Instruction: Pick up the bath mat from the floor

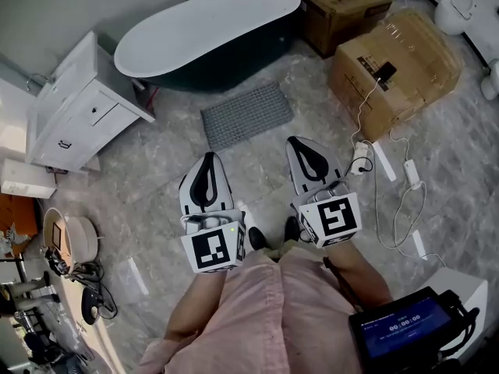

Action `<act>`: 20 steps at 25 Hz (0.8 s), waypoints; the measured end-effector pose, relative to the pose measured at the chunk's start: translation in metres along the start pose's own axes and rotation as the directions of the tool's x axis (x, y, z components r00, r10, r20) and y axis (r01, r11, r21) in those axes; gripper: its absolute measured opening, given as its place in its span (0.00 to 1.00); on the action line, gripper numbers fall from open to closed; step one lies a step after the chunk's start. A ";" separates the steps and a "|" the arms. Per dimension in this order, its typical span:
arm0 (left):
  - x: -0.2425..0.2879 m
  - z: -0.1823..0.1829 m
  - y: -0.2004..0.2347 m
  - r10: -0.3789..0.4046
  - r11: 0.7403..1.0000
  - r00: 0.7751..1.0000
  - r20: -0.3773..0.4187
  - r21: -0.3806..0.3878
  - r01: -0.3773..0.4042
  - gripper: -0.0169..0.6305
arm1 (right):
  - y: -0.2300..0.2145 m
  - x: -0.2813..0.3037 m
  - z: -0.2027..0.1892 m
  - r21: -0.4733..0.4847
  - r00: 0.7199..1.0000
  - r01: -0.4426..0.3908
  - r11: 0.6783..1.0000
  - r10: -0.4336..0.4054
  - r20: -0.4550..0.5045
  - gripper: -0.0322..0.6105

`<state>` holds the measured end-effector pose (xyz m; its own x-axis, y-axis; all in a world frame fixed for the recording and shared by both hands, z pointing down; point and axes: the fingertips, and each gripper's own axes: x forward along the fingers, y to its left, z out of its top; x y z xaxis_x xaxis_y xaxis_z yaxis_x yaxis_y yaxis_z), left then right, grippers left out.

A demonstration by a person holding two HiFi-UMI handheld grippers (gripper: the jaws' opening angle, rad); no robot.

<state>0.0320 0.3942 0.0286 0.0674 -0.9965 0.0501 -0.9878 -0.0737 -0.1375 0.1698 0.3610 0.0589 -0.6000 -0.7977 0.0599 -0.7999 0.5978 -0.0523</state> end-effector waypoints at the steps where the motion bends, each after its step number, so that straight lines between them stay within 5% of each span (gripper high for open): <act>1: 0.002 0.000 -0.006 0.002 1.000 1.000 -0.002 0.001 -0.002 0.07 | -0.007 -0.003 -0.002 0.006 1.000 0.000 1.000 0.000 0.000 0.08; 20: 0.024 -0.009 0.016 0.058 0.998 0.998 -0.015 -0.019 -0.058 0.07 | -0.029 0.025 -0.011 0.046 1.000 -0.006 0.999 0.007 -0.005 0.08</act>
<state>0.0167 0.3694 0.0365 0.0077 -0.9983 0.0573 -0.9925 -0.0146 -0.1215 0.1779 0.3250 0.0734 -0.6054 -0.7933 0.0643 -0.7949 0.5987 -0.0982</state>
